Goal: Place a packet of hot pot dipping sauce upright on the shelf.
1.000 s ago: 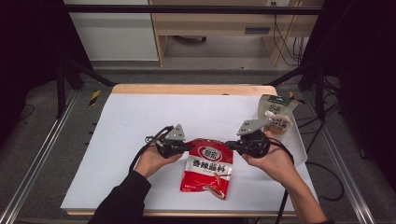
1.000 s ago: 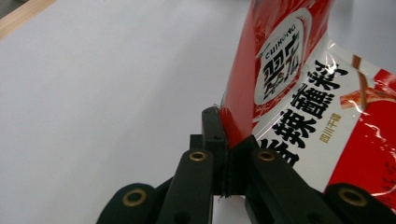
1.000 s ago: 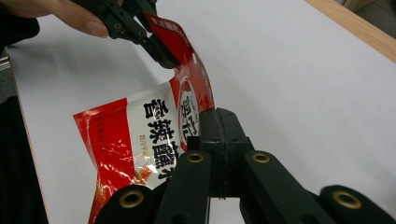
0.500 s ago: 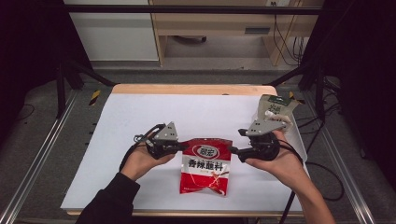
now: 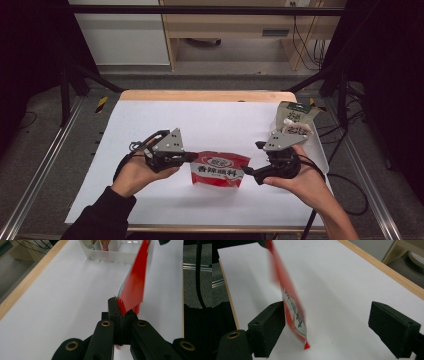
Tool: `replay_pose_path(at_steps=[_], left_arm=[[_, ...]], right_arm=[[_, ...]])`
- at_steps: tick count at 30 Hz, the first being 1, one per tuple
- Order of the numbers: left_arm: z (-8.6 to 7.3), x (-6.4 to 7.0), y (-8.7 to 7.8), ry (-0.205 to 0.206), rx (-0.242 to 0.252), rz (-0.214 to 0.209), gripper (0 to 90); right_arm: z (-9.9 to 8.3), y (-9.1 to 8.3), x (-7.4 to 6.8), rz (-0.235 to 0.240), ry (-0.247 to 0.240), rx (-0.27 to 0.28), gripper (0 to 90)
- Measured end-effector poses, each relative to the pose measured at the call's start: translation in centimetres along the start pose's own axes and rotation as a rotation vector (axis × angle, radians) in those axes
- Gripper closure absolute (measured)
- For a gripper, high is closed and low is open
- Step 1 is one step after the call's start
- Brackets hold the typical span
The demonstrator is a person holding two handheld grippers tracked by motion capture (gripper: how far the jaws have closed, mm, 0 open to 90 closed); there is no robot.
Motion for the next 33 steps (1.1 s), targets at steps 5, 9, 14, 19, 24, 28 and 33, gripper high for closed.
replay_pose_path(at_steps=[5,9,14,19,24,28,33], left_arm=[[0.8,-0.7,-1.3,0.01,0.001,0.03,90.0],[1.6,-1.6,-3.0,-0.001,0.02,0.052,90.0],[2.2,-1.9,-4.3,-0.011,0.05,0.047,90.0],[2.3,-2.0,-5.0,-0.014,0.06,0.047,90.0],[2.2,-2.1,-5.2,-0.014,0.058,0.046,90.0],[2.1,-2.2,-5.3,-0.017,0.058,0.047,90.0],[2.0,-2.3,-5.3,-0.019,0.057,0.044,90.0]], right_arm=[[0.3,0.6,-0.3,0.014,-0.016,-0.005,13.5],[0.8,1.3,-0.4,0.011,-0.029,-0.004,14.6],[1.9,2.0,-0.4,0.007,-0.042,0.008,18.3],[3.3,2.4,-0.5,0.008,-0.069,0.027,25.7],[4.5,3.0,-0.8,0.027,-0.089,0.044,33.4],[5.0,3.3,-1.2,0.044,-0.089,0.068,42.3],[5.8,3.0,-1.4,0.06,-0.091,0.115,53.4]])
Point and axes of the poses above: each handheld gripper's, and its own axes: y roughly forward along the jaws, z roughly out of its top, x roughly to its right, the point moved 4 cm from there along y, roughly forward along the jaws, and after that the axes turned 11 degrees about -y, right-handed, at the moved point
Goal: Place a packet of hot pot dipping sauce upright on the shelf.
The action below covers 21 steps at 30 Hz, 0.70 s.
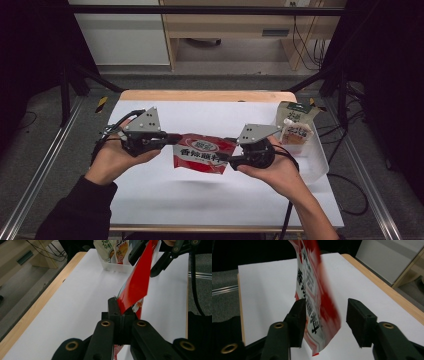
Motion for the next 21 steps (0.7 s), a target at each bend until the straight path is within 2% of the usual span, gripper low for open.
replay_pose_path(at_steps=[3,11,16,21], left_arm=[[-0.1,-0.1,0.0,-0.005,0.002,0.0,90.0],[-0.5,-0.3,0.5,-0.016,0.001,-0.012,90.0],[-0.9,-0.7,0.7,-0.051,0.019,-0.024,90.0],[-1.7,-0.9,1.1,-0.067,0.039,-0.01,89.3]], right_arm=[[0.5,-0.1,0.0,0.022,0.006,0.025,59.7],[1.0,0.2,-0.2,0.041,0.011,0.055,75.4],[0.9,0.5,0.0,0.05,0.015,0.061,87.4],[1.1,0.7,0.0,0.039,-0.002,0.045,89.4]])
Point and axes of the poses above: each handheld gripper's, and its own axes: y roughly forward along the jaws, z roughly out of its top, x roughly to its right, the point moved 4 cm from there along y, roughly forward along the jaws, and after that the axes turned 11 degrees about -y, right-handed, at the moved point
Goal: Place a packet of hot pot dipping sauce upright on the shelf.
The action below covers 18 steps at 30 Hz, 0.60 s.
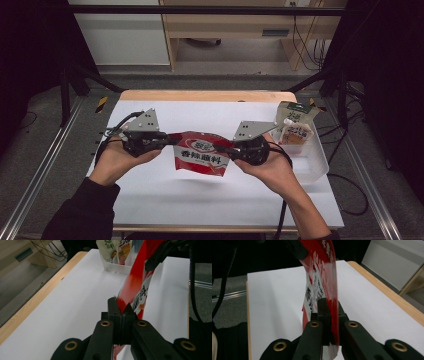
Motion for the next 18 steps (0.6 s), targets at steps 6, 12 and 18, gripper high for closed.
replay_pose_path(at_steps=[6,12,18], left_arm=[[-1.4,-0.4,0.1,-0.06,0.07,0.023,49.4],[-3.2,-0.5,0.1,-0.068,0.082,0.135,23.7],[-6.7,-0.3,0.3,-0.125,0.064,0.227,10.2]], right_arm=[[-0.2,0.0,0.2,-0.021,-0.017,-0.055,89.7],[-0.6,-0.5,0.8,-0.043,-0.002,-0.064,89.7],[-0.4,-1.7,1.3,-0.075,0.004,-0.063,89.7]])
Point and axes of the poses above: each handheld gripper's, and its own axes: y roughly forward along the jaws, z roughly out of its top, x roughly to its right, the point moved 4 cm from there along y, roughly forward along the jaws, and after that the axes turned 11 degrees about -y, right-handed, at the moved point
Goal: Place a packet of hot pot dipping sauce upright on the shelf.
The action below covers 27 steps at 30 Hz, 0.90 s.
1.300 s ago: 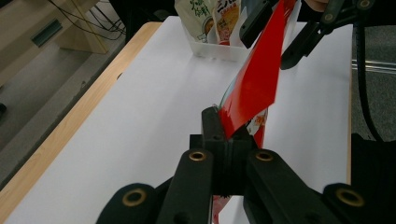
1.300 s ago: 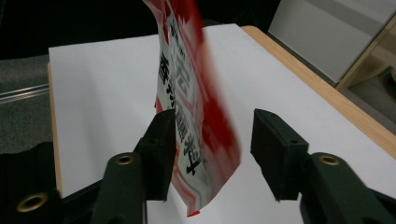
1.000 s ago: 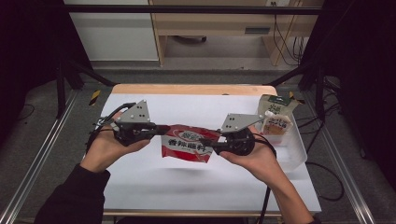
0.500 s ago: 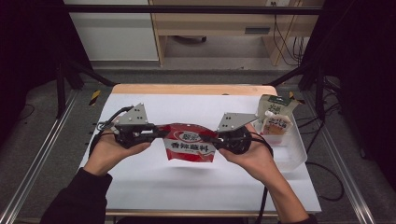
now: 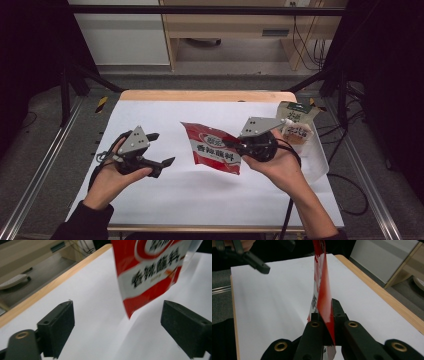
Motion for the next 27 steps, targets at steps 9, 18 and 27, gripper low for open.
replay_pose_path(at_steps=[9,18,27], left_arm=[[-4.9,-2.0,0.3,-0.119,0.036,0.063,5.9],[-6.7,-3.0,-0.1,-0.172,0.048,0.099,5.9],[-7.6,-3.4,-0.2,-0.175,0.04,0.113,5.9]], right_arm=[[-0.1,-3.8,2.1,-0.084,0.024,0.012,89.7],[-1.3,-8.4,4.7,-0.18,0.072,0.035,89.7],[-3.6,-12.7,6.6,-0.27,0.113,0.044,89.7]])
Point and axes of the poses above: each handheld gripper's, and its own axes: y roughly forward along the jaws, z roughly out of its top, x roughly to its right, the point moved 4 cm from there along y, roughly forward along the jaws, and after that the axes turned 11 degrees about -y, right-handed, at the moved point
